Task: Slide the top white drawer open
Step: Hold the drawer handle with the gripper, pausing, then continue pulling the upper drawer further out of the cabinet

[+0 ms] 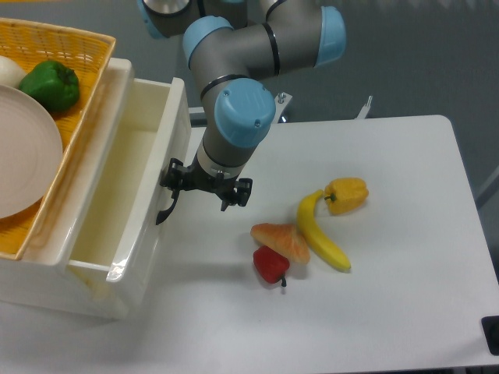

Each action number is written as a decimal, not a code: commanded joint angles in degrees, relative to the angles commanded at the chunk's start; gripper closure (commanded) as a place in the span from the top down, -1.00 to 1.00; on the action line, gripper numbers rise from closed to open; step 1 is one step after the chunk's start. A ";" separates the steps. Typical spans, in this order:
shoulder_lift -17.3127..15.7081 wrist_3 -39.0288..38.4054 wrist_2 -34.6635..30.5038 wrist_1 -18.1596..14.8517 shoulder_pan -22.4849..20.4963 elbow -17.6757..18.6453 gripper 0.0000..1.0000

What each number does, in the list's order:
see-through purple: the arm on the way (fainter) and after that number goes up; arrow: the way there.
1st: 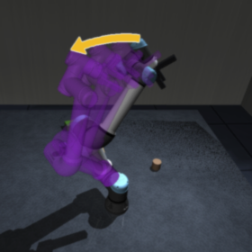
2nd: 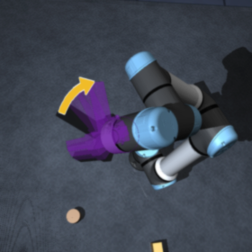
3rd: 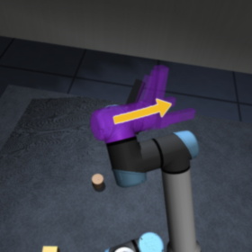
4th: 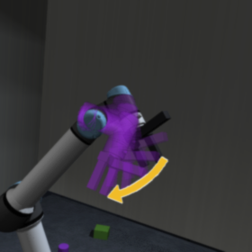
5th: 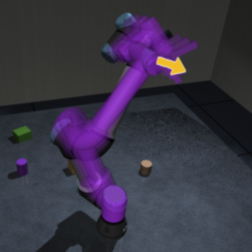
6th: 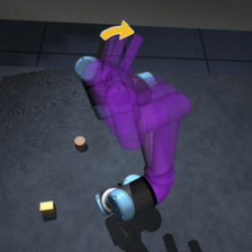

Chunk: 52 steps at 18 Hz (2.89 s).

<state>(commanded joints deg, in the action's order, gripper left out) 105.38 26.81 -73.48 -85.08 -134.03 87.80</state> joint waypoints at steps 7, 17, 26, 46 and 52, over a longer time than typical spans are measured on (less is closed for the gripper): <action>0.00 0.09 0.00 0.00 0.35 0.00 1.00; -0.09 2.99 -1.49 0.17 0.26 -0.44 1.00; -0.44 5.88 -3.43 0.44 0.00 -1.41 1.00; 0.09 8.87 -6.15 0.09 -2.46 -2.02 1.00; 0.35 9.58 -5.80 0.00 -3.78 -2.02 1.00</action>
<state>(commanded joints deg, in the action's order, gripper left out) 105.73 36.39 -79.28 -85.08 -137.81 85.78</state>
